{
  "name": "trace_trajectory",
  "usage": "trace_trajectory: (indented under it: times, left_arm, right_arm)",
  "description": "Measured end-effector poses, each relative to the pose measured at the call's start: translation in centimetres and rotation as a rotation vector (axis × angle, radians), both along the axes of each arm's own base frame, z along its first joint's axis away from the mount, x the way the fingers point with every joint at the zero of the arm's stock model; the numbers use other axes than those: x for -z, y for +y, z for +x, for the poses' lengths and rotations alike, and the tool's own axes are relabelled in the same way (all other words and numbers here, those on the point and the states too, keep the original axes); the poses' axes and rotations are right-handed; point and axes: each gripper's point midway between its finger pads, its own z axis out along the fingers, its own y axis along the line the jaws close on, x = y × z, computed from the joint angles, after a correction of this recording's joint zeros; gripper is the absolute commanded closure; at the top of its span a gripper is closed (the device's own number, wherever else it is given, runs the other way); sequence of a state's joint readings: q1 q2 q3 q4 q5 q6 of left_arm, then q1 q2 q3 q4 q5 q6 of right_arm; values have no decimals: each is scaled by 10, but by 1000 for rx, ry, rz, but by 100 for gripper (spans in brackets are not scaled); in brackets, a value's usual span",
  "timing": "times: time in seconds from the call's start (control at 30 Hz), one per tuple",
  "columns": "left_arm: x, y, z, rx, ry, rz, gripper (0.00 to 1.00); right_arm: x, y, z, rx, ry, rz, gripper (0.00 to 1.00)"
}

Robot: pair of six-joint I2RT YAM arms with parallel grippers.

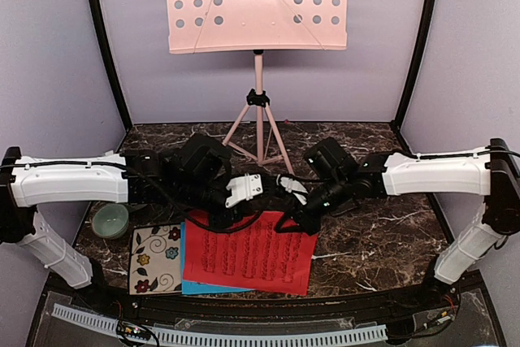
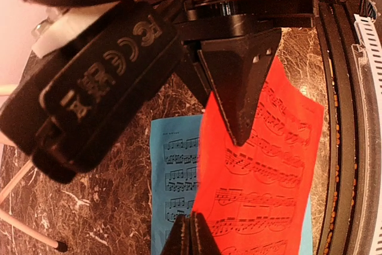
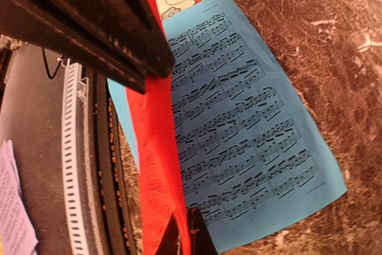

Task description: Set up the instrument practice props

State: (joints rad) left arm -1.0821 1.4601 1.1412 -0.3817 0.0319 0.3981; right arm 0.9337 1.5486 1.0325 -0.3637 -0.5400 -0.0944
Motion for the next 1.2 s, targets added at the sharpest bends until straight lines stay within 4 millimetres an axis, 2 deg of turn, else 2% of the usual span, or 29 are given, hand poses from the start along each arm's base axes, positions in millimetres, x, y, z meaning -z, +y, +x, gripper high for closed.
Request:
trace_trajectory:
  times: [0.17,0.27,0.3,0.4,0.47,0.57,0.87,1.03,1.2]
  left_arm:
    - [-7,11,7,-79,49,-76,38]
    - [-16,33,28,-188,118,-173,6]
    - [-19,40,33,-218,132,-208,2]
    - [-38,71,46,-326,175,-347,1]
    - [-51,83,47,-348,202,-432,1]
    - [-60,92,47,-358,257,-522,1]
    - [-24,90,23,-310,436,-529,6]
    - [-29,88,21,-282,442,-551,6]
    - [-36,91,25,-283,414,-574,3]
  right_arm:
    - [1,-4,6,31,-39,-7,100]
    - [-3,-9,7,47,-67,6,100]
    - [-4,-11,6,53,-77,13,100]
    - [-11,-17,7,76,-108,36,100]
    - [-17,-19,9,91,-127,58,100]
    - [-26,-23,9,108,-162,94,100]
    - [-55,-35,7,141,-249,213,100]
    - [-79,-40,-1,134,-293,306,100]
    - [-92,-40,-9,102,-297,357,100]
